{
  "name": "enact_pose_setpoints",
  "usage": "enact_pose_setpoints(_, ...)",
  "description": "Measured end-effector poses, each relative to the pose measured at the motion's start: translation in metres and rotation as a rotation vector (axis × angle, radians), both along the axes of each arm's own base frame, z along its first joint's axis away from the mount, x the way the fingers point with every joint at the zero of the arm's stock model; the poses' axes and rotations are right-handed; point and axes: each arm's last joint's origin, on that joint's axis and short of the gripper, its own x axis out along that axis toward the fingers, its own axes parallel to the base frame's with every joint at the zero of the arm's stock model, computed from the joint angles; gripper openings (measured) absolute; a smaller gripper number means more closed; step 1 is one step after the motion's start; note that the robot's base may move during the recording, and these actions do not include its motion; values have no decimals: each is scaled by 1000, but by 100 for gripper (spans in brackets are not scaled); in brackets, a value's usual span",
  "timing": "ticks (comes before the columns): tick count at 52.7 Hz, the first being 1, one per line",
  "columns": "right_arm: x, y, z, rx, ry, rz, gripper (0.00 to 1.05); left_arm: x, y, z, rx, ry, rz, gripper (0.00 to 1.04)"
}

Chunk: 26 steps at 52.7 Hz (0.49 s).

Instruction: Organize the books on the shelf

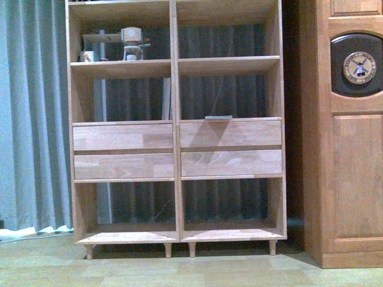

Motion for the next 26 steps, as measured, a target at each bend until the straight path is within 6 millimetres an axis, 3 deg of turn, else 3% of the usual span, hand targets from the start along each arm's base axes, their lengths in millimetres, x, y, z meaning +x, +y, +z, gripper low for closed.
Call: enact_pose_setpoints(26,0,0,0,0,0,0,98,0,0,0,0,0,0,97)
